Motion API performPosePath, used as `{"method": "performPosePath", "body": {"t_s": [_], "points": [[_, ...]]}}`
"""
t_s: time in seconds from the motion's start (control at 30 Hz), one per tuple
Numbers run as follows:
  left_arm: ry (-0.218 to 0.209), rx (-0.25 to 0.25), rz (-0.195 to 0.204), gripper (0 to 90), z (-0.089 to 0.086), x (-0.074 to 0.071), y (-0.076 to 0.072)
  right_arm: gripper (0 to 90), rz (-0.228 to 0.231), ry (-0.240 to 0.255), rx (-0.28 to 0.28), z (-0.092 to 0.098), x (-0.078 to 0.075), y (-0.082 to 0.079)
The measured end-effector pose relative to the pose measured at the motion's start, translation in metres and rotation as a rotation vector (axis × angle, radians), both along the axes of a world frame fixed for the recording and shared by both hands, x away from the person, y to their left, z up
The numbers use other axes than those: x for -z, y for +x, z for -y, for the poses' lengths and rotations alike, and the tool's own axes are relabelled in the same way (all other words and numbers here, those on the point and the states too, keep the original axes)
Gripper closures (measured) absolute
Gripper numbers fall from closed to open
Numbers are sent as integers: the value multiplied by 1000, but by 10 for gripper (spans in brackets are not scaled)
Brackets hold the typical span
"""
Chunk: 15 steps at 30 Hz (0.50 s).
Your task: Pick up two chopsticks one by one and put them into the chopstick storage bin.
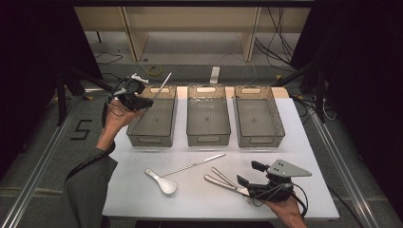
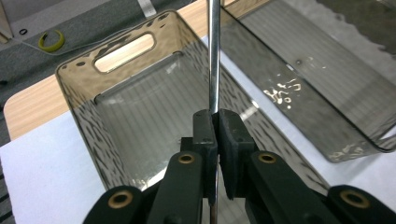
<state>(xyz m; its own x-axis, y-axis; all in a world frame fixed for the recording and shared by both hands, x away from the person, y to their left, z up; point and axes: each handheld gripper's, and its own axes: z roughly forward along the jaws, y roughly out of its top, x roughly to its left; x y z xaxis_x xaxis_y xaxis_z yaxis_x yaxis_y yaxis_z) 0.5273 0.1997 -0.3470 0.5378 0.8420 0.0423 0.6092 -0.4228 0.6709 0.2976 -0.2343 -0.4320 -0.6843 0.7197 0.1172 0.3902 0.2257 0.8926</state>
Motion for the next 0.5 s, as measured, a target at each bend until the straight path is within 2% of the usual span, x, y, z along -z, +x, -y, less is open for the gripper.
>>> {"method": "performPosePath", "body": {"t_s": [0.5], "points": [[-1, -46, -7, 853, -10, 13, 8, 257, 0, 0, -1, 0, 0, 0]]}}
